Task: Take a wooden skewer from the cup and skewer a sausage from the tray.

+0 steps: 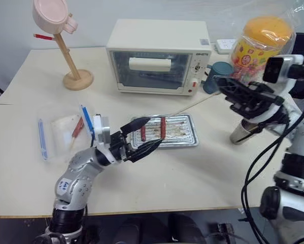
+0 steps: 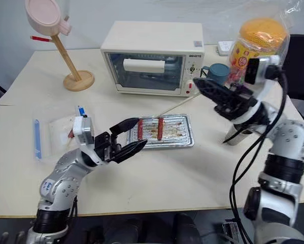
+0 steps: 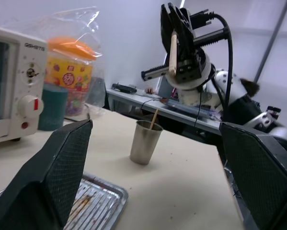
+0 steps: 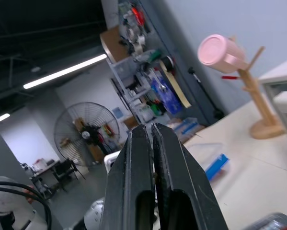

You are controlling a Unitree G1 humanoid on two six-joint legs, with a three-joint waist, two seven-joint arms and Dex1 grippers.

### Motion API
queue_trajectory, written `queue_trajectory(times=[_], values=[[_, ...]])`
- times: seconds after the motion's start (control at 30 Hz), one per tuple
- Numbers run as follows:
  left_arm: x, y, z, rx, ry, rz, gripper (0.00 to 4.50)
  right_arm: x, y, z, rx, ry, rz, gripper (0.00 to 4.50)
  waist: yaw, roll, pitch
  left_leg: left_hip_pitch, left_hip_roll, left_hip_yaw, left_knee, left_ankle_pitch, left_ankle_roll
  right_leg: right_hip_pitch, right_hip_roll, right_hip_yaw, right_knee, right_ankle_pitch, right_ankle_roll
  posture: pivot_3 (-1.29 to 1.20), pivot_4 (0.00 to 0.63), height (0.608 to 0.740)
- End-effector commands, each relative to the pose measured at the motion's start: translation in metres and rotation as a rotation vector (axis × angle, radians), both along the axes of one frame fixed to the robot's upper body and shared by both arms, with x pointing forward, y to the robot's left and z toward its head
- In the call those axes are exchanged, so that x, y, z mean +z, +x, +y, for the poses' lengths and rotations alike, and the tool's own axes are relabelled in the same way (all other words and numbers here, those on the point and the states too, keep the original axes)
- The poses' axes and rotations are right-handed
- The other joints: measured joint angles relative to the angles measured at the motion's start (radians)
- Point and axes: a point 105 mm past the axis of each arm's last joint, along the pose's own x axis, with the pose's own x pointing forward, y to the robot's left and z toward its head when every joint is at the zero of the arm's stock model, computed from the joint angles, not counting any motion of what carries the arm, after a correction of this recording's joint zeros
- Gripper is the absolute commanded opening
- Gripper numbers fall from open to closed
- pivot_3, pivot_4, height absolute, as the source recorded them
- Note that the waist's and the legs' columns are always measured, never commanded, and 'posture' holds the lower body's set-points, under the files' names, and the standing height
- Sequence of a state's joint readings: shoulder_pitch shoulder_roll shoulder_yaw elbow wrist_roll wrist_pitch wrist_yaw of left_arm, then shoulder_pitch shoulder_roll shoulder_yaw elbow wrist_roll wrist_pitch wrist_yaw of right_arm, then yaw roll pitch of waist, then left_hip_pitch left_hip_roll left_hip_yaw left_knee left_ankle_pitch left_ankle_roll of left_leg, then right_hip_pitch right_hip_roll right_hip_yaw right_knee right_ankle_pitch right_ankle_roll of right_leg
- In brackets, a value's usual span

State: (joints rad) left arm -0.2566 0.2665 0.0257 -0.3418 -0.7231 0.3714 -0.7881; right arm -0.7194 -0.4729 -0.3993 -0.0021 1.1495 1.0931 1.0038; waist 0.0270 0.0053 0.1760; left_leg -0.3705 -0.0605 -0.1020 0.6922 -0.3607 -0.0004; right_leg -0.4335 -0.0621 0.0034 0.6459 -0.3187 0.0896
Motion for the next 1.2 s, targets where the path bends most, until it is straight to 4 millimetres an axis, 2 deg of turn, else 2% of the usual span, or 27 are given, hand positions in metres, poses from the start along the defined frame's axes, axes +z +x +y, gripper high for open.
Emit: queue_trajectory(times=[0.03,0.23,0.4,0.87,1.07,1.2], values=[[0.011,-0.007,-0.004,-0.019,-0.042,-0.028,4.50,0.006,-0.010,0.012,0.021,0.037,-0.047,0.02,-0.002,0.000,0.000,0.000,0.000,0.000,0.000,0.000,0.000,0.000,0.000,0.000,0.001,0.000,0.000,0.00,0.150,0.740],[0.017,-0.008,-0.012,-0.035,-0.064,-0.050,4.50,-0.005,-0.013,0.027,0.032,0.024,-0.039,0.02,-0.002,0.000,0.000,0.001,0.000,0.000,0.000,0.000,0.000,0.000,0.000,0.001,0.001,0.000,0.000,0.00,0.150,0.740],[0.019,-0.009,-0.014,-0.045,-0.066,-0.062,3.52,-0.011,-0.015,0.028,0.026,0.006,-0.034,0.00,-0.004,0.000,0.000,0.001,0.000,0.000,0.000,0.000,0.000,0.000,0.000,0.001,0.001,0.000,0.000,0.00,0.150,0.740],[0.019,-0.012,-0.016,-0.070,-0.051,-0.070,0.05,-0.020,-0.016,0.034,0.025,-0.003,-0.017,0.00,-0.004,0.000,0.000,0.001,0.000,0.000,-0.001,0.000,0.000,-0.001,0.001,0.001,0.001,0.000,0.000,0.00,0.150,0.740],[0.023,-0.009,-0.010,-0.036,-0.050,-0.076,0.02,-0.030,-0.010,0.032,-0.043,-0.062,0.000,0.00,-0.004,0.000,0.000,0.001,0.000,0.000,-0.001,0.000,0.000,-0.001,0.001,0.001,0.001,0.000,0.000,0.00,0.150,0.740],[0.020,-0.006,0.007,0.028,-0.008,-0.077,0.00,-0.037,-0.014,0.023,-0.117,-0.157,-0.082,0.99,-0.003,0.000,0.000,0.001,0.000,0.000,-0.001,0.000,0.000,-0.001,0.001,0.001,0.001,0.000,0.000,0.00,0.150,0.740]])
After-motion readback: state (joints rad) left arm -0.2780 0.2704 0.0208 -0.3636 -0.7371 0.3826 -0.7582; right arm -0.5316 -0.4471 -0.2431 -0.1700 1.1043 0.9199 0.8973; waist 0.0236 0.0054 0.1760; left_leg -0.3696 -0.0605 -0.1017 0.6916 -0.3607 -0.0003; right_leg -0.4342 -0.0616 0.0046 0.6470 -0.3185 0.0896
